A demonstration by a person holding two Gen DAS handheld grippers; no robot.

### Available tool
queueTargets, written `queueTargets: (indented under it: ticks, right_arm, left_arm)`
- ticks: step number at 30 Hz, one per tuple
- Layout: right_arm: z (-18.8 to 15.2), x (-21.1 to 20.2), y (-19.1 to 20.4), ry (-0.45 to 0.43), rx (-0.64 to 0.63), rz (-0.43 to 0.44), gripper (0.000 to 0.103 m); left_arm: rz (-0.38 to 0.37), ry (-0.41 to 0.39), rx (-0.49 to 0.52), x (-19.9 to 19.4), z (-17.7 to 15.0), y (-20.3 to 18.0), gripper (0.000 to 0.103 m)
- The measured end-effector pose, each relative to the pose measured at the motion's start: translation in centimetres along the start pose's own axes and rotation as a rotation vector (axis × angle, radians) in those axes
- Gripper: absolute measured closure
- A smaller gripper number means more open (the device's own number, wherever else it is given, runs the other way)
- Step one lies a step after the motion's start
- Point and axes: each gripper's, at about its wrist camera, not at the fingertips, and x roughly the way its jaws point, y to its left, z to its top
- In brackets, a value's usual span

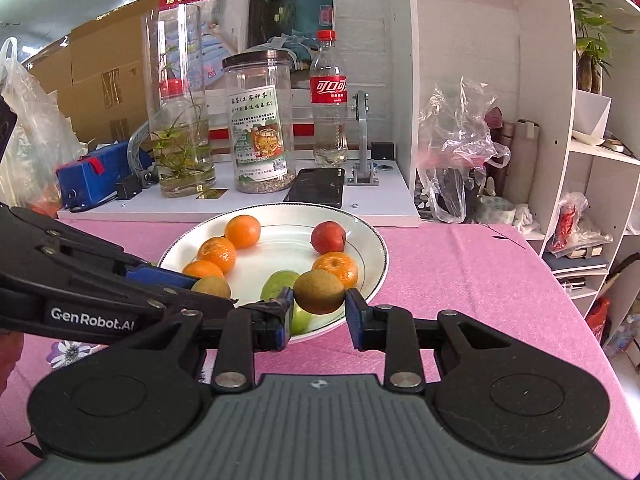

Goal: Organize fruits
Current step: 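Carry both brown fruits over the white plate, then open both tools to release the brown fruits into the plate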

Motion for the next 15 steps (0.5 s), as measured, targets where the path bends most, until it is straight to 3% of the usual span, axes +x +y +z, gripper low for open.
queueTargets:
  ticks: [15]
  right_arm:
    - [-0.3,1.5,-0.7,0.035,-0.010,0.022,0.053]
  left_arm:
    - [0.014,0.042,-0.002,2.0,0.0,0.1,0.000]
